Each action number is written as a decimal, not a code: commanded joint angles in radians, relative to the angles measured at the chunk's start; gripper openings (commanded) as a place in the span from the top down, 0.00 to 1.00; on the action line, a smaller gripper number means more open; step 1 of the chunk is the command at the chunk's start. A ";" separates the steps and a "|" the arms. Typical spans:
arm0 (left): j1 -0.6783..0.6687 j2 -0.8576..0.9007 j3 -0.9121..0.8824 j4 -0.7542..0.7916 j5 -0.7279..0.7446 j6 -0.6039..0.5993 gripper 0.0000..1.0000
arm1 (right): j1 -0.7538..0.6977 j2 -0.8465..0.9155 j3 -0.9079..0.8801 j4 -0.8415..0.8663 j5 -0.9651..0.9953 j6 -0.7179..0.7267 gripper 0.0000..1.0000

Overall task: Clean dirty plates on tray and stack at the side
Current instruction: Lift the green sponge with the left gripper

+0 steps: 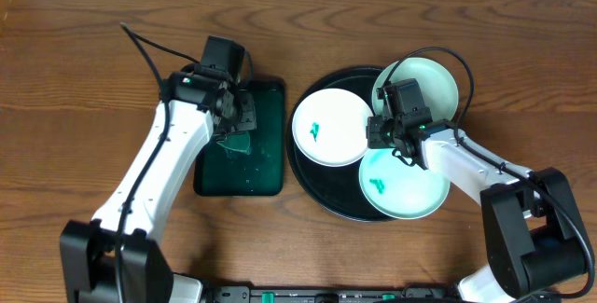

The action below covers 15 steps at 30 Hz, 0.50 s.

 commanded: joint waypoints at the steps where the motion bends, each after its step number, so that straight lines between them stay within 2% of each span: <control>1: 0.000 0.010 0.021 0.006 -0.014 -0.073 0.93 | 0.008 0.010 -0.008 -0.006 0.016 0.008 0.99; 5: -0.008 0.010 0.020 0.037 -0.010 -0.112 0.93 | 0.008 0.010 -0.008 -0.006 0.016 0.008 0.99; 12: -0.057 0.010 0.020 0.054 -0.009 -0.003 0.93 | 0.008 0.010 0.000 -0.020 0.012 0.042 0.99; 15: -0.066 0.010 0.019 0.054 -0.016 0.004 0.93 | 0.008 0.010 0.021 -0.060 0.012 0.042 0.99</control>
